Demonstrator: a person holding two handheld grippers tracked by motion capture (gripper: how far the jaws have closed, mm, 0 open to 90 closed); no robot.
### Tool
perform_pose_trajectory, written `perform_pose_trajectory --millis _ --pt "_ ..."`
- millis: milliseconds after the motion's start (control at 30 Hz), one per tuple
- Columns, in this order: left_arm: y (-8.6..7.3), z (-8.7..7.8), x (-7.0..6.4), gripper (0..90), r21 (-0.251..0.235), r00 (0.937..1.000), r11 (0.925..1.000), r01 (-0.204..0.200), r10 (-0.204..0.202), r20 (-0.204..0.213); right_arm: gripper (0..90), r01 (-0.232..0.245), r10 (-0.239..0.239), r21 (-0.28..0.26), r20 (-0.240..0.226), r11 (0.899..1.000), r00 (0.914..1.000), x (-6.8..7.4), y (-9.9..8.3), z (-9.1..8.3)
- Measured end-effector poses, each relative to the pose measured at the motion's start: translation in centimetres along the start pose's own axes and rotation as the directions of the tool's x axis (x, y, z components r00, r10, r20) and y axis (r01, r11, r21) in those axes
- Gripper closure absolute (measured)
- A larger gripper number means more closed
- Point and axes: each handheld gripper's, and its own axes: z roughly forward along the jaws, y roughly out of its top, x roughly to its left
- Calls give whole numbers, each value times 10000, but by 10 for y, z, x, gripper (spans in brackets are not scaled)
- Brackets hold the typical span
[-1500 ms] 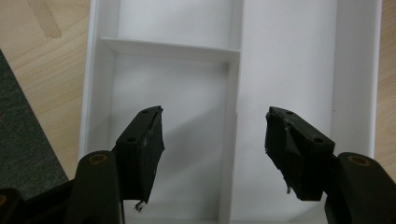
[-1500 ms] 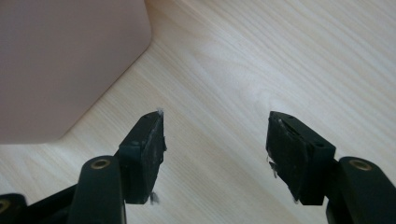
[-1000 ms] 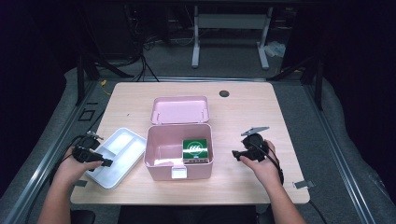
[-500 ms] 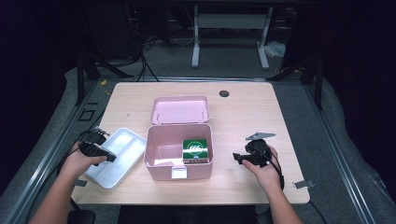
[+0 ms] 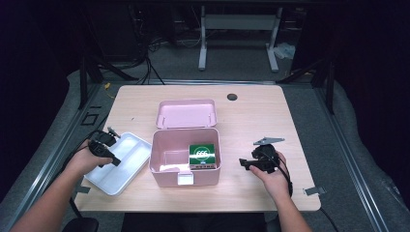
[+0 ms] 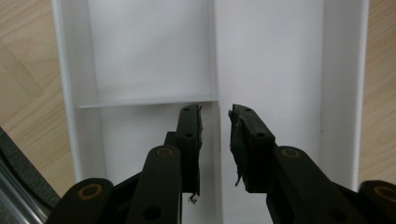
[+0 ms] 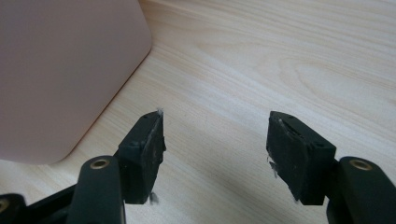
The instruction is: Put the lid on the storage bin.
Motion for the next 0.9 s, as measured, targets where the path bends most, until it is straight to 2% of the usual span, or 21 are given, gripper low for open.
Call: perform_pose_trajectory --millis 33,133,233,433,500,900 --pt "2 2 0 747 159 9999 9998 -122 123 -74 362 23 -23 -3 4 10000 10000 -1 0 1" --pt "5 7 0 777 440 10000 9990 -25 27 -44 363 -41 42 94 -76 9999 10000 -1 -1 2" --pt "7 9 0 818 558 9999 9983 -157 154 50 363 -42 44 121 -128 9999 9999 -2 -2 3" --pt "10 17 -2 842 950 9995 9950 -307 296 134 363 -47 49 156 -97 9999 9999 -2 -2 4" --pt "11 20 -3 847 1043 9993 9939 -372 369 42 363 -36 37 165 -85 9999 10000 -2 -2 4" --pt "11 20 -4 870 1140 9993 9929 -352 362 -73 363 -38 40 252 -81 9997 10000 -2 -3 6"
